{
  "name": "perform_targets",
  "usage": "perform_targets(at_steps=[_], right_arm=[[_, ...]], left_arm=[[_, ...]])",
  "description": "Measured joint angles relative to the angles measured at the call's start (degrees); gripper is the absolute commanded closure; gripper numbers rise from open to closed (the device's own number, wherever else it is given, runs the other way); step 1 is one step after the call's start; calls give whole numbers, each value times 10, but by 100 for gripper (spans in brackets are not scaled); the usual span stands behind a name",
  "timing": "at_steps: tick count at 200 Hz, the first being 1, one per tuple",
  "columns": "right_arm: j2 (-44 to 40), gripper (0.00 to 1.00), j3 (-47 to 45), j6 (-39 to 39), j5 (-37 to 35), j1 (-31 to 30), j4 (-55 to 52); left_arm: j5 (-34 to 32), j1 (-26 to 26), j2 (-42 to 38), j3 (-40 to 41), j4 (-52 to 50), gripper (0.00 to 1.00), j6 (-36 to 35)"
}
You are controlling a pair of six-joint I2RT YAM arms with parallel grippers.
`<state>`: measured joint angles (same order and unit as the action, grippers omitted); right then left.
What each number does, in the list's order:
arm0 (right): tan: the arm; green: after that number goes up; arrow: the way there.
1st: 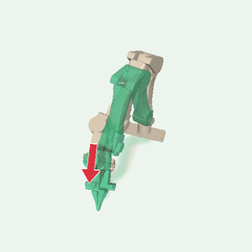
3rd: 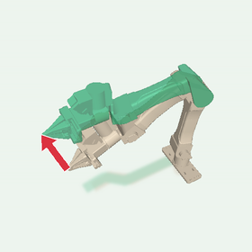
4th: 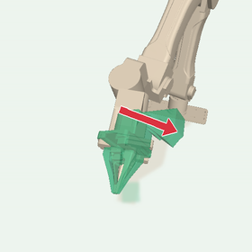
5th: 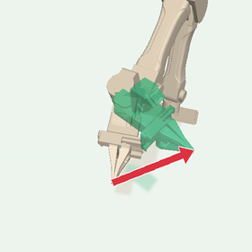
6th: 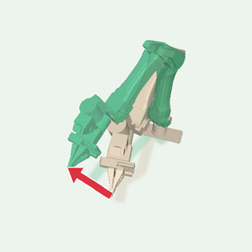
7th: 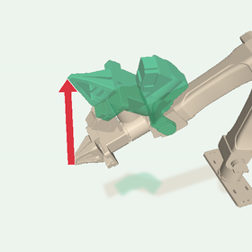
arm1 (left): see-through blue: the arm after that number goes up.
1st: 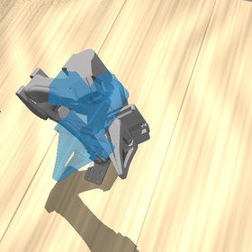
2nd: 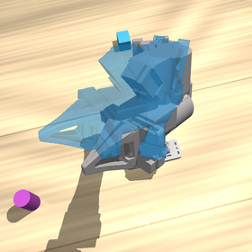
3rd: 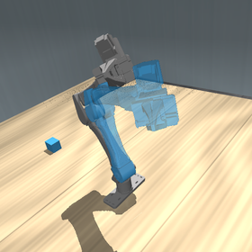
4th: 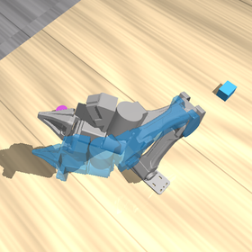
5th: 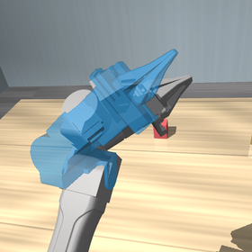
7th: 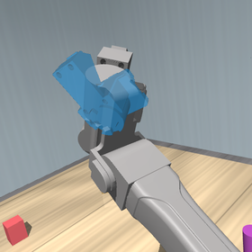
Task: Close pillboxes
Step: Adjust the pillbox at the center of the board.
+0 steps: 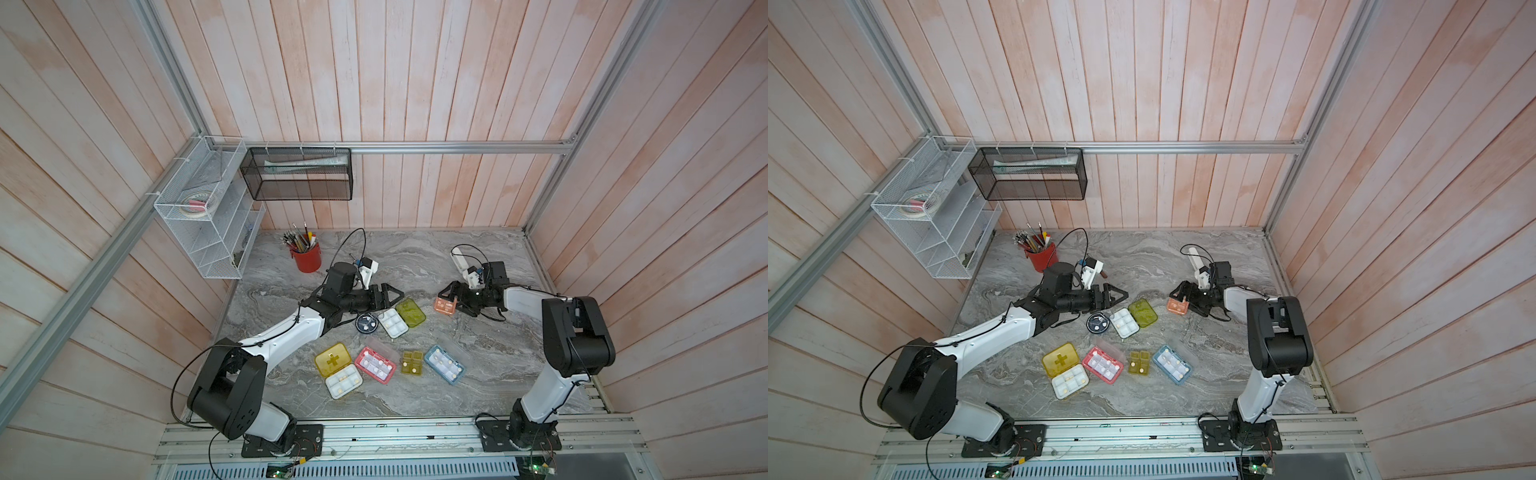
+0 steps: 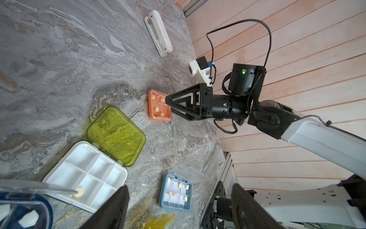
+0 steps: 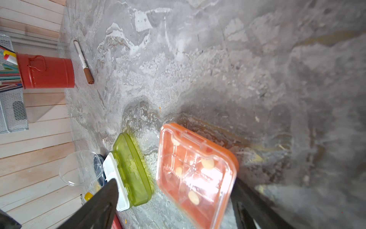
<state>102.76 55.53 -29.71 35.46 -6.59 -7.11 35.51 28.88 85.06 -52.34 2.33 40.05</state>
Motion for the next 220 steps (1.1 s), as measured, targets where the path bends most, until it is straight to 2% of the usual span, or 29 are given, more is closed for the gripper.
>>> perform_targets(at_steps=[73,120,182,220], right_arm=[[21,11,25,4,8,0,-2],[-3,11,29,15,-26,3,-35],[-200,11,7,31,-41,-2,-110],[-325,11,-70,38,-40,-10,-178]], left_arm=[[0,-2,0,10,1,17,0],[0,-8,-1,14,0,16,0],[3,-9,-11,14,2,16,-4],[6,-3,-11,14,3,16,-4]])
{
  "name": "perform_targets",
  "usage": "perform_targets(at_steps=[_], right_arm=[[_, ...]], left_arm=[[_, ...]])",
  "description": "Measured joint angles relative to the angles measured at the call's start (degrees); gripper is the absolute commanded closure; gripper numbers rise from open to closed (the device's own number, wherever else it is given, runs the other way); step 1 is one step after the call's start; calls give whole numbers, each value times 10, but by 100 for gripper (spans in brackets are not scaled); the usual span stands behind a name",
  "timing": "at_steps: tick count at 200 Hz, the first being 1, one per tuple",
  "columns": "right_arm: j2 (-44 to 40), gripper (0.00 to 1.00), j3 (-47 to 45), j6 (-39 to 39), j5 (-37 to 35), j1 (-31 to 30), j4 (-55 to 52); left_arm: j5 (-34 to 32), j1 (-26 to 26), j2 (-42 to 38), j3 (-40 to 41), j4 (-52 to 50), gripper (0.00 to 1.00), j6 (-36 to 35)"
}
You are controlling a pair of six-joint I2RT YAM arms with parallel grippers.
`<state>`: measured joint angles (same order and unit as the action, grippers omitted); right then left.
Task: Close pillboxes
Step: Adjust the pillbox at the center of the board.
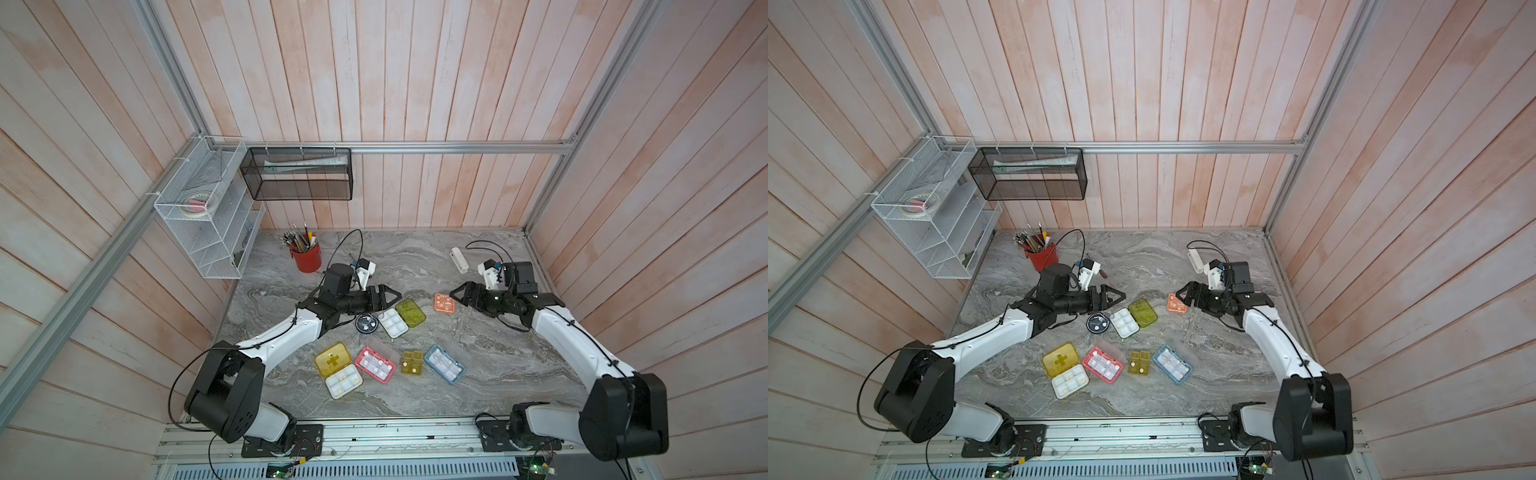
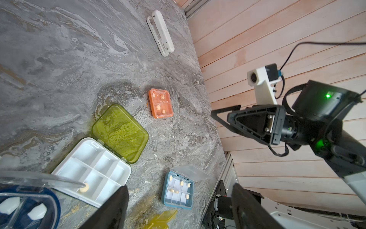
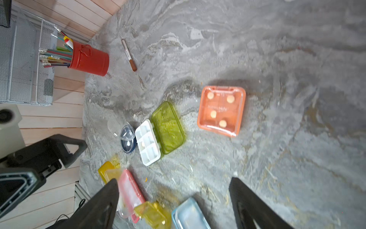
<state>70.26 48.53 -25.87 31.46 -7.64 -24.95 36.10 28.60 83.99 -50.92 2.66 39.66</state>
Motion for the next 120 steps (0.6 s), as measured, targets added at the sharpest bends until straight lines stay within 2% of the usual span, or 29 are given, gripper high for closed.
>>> perform_targets(at_steps=[38,77,120], right_arm=[[-112,11,-76,-27,3,-29,-36],[-161,11,-128,-61,-1,-77,-42],[-242,11,-123,-120,-67,-161,-104]], left_arm=[[-10,40,0,0,1,16,0],[-24,99,8,0,2,16,5],[-37,140,35,-4,3,16,12]])
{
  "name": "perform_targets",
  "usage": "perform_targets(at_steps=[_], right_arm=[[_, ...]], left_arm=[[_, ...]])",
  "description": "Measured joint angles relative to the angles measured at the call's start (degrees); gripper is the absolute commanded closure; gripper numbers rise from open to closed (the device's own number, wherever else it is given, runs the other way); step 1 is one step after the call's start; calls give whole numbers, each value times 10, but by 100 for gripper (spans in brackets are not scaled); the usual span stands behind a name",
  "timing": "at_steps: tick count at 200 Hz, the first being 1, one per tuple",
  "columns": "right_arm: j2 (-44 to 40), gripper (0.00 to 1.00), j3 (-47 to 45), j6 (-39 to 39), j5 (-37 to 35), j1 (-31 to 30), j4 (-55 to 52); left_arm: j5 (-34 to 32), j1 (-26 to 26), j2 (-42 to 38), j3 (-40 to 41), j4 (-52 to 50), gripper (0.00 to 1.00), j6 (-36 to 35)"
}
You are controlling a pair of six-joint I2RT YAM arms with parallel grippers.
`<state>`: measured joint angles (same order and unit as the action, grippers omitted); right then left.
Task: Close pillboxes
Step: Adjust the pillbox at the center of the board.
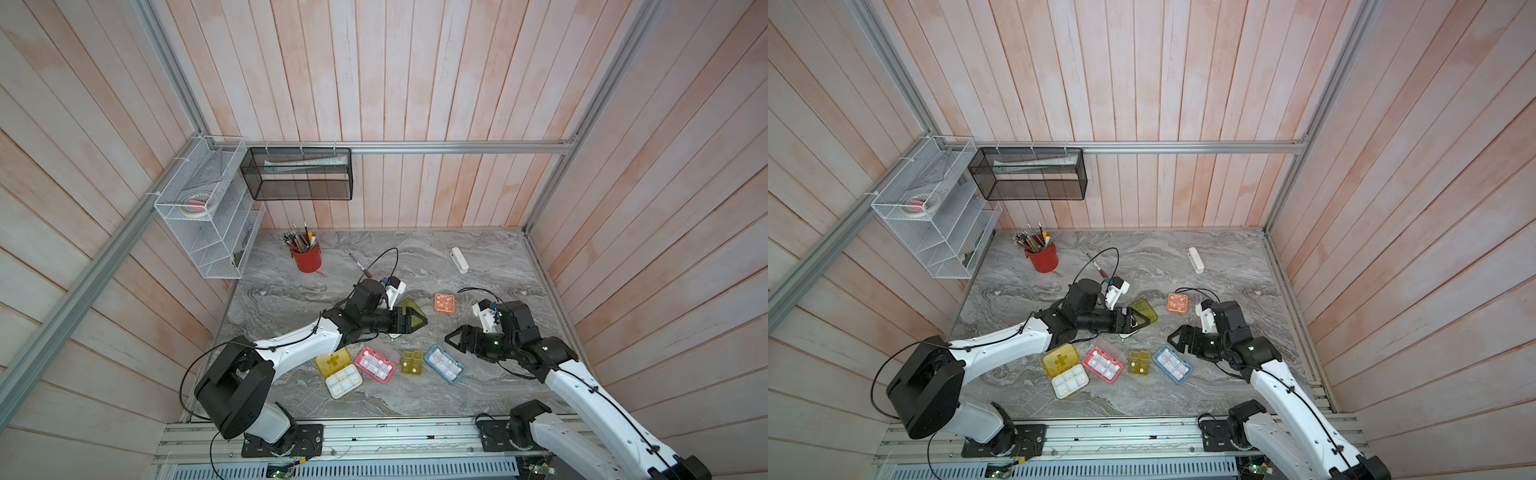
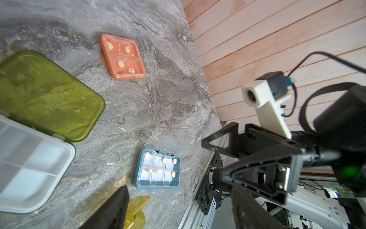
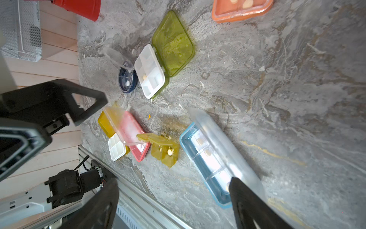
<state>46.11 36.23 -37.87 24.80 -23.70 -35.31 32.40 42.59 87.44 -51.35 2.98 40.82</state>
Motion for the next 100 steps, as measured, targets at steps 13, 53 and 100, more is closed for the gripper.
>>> perform_targets(at_steps=[13,53,100], right_arm=[[-22,11,17,-22,-12,-32,-9],[-46,11,3,-124,-44,-183,27],[-3,11,-60,-227,-115,-345,73]], left_arm=[[-1,8,15,-8,0,16,3],[-1,20,62,-45,7,16,8],[0,21,76,-66,17,16,8]])
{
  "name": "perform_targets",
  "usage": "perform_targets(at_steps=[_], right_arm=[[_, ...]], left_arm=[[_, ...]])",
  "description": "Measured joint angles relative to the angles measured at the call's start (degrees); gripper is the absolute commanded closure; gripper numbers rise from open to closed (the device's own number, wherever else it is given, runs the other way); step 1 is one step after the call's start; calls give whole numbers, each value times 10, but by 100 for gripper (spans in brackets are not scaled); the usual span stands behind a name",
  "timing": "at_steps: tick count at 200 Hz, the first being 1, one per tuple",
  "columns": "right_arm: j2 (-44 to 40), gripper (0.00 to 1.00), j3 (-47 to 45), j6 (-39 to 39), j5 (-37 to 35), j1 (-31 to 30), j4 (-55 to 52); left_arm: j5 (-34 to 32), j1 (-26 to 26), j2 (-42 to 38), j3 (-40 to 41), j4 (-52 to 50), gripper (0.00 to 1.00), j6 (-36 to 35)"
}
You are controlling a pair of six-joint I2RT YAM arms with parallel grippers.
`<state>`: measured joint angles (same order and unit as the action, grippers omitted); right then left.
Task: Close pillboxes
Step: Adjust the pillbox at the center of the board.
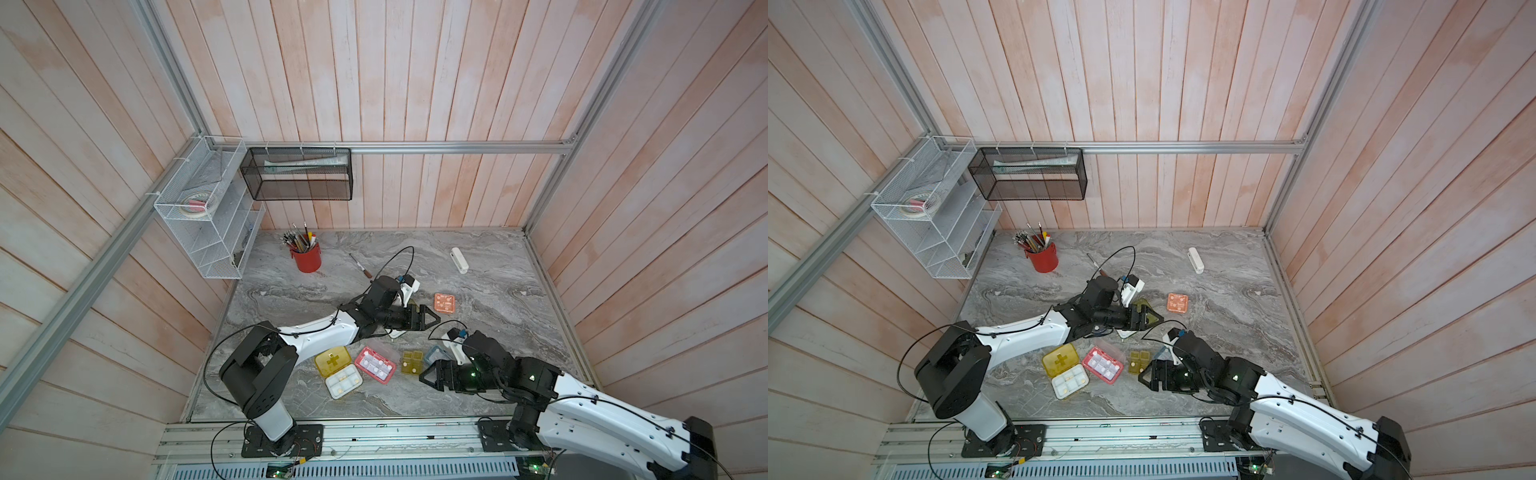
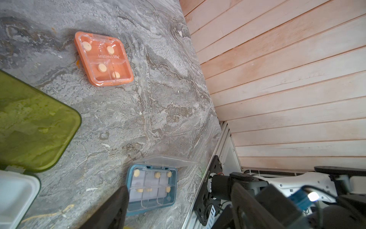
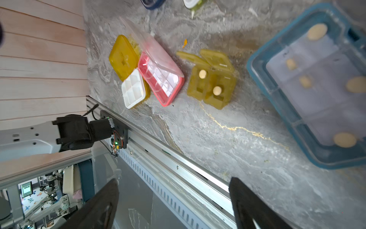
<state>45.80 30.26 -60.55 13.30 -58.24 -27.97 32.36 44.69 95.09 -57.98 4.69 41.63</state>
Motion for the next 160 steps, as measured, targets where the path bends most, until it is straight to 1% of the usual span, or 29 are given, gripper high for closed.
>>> perform_targets(at_steps=[25,49,90,123,160], right_arm=[[37,11,-11,-14,-28,-20,11],[63,11,-26,-21,-41,-29,33],[79,11,-59,-29,-58,-30,70],[91,11,-60,-28,-86,-30,79],[126,10,-59,-20,-112,-30,86]], left_arm=[[2,0,2,0,0,16,0],[2,0,2,0,0,17,0],[2,0,2,0,-1,16,-1],[2,0,2,0,-7,17,-1],[2,-3,2,0,-12,16,-1]])
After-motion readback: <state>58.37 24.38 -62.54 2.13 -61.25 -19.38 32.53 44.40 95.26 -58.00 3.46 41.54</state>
